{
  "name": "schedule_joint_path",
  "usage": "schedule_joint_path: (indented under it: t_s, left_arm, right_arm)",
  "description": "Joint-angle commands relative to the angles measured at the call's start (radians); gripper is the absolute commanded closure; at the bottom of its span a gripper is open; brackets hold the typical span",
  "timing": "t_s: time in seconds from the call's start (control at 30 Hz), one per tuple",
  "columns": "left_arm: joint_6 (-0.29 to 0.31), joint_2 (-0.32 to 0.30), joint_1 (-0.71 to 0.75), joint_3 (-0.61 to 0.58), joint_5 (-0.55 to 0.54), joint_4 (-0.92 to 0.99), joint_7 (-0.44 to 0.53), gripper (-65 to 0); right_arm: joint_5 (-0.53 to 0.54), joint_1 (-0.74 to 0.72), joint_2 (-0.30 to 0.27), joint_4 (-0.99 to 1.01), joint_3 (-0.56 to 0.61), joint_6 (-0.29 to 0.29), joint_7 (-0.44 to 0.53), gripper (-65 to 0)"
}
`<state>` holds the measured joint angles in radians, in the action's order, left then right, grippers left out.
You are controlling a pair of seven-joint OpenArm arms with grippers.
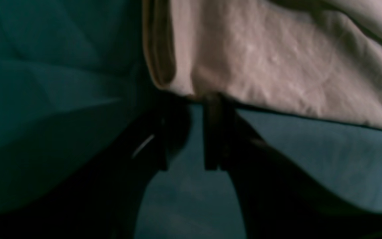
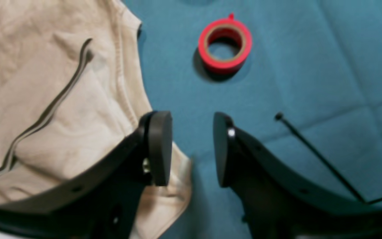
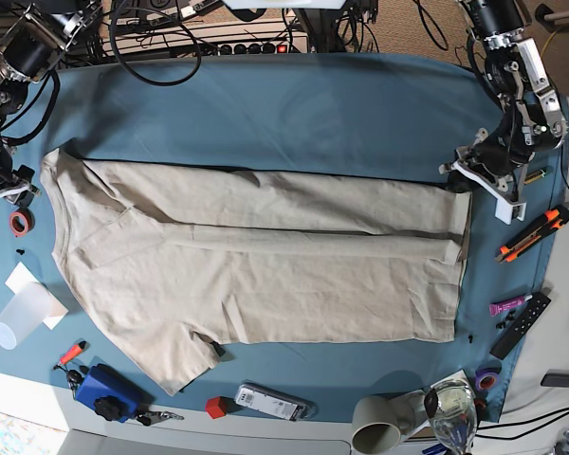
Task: Fold the T-shirt properly
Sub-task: 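Lower both grippers to the folded edge and grasp it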
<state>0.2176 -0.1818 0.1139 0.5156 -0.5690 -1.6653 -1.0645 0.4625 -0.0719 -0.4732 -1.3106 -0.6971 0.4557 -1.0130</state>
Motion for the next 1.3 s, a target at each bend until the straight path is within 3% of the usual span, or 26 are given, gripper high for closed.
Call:
schedule_joint_path:
  t_s: [0.0,0.4,0.73,0.9,1.07,1.27]
  left_arm:
    - [-0.009,-0.021,0.0,0.013,0.014,-0.008,-0.021,-14.6]
    - [0.012,-0.035,0.0,0.019,-0.034,-0.008,-0.047,-14.6]
    - [0.015,-0.035,0.0,-0.024,-0.037,0.07,-0.088,-14.6]
    - [0.016,-0.037,-0.012,-0.022,-0.037,0.069,-0.093,-14.6]
    - [0.021,-0.037,-0.025,-0.019,-0.038,0.042,-0.096,-13.5]
    - [0.093,-0.037,-0.025,-0.007,-0.039,-0.059,-0.089,-13.3]
  right_arm:
    - [-0.019,-0.011,-0.017,-0.016,0.003,0.003,0.023,-22.1]
    - [-0.029,-0.011,-0.017,0.034,0.003,0.003,-0.011,-22.1]
    - [-0.03,-0.022,-0.019,0.163,0.003,0.03,0.153,-22.1]
    - [-0.019,-0.071,-0.023,0.163,0.003,0.032,0.116,-22.1]
    - [0.061,-0.136,-0.026,0.163,0.003,0.085,0.071,-22.1]
    - [0.041,-0.205,-0.034,0.163,0.003,0.082,0.049,-22.1]
